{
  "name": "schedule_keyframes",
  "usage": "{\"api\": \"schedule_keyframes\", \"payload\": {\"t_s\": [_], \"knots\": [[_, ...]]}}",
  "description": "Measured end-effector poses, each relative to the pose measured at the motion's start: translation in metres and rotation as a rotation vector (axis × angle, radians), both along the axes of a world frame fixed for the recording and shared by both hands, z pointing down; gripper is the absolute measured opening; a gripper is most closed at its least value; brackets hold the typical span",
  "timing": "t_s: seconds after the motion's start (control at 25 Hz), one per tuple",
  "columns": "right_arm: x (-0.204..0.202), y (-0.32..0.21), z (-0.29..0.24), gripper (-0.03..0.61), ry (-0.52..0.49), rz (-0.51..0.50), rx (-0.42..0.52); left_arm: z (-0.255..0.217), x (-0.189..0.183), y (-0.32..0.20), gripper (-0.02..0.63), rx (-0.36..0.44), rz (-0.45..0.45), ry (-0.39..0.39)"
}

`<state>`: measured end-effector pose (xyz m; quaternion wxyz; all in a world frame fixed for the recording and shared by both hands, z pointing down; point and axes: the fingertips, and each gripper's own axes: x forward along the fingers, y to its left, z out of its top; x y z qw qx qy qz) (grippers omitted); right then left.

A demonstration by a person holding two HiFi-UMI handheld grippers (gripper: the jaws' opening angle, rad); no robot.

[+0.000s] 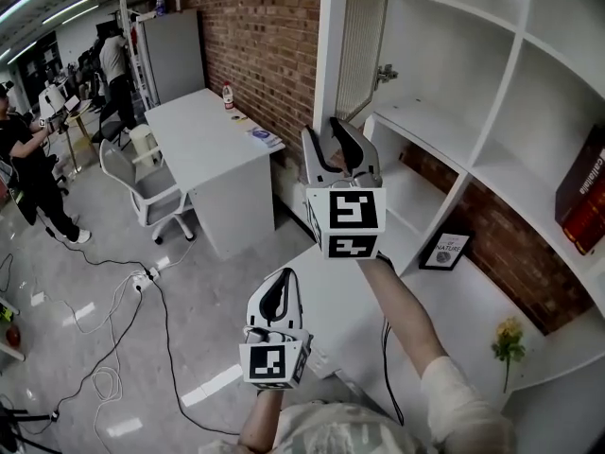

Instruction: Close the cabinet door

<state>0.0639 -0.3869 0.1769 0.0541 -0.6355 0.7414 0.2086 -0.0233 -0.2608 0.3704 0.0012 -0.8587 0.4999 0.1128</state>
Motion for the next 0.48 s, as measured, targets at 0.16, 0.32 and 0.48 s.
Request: {"api": "schedule_keyframes", "payload": {"t_s": [0.16, 0.32, 0.48], "knots": [[0.003, 0.011, -0.003, 0.153, 0.024, 0.015, 0.027, -0.005, 0.005, 0.003, 0.014, 0.001, 0.009, -0.009], [0.015, 0.022, -0.003, 0.141, 0.035, 0.042, 0.043, -0.004, 0.013, 0.005, 0.014, -0.002, 0.036, -0.017], [0.024, 0.033, -0.002, 0.135, 0.036, 0.042, 0.047, -0.006, 0.021, 0.009, 0.014, 0.023, 0.068, -0.019]]}}
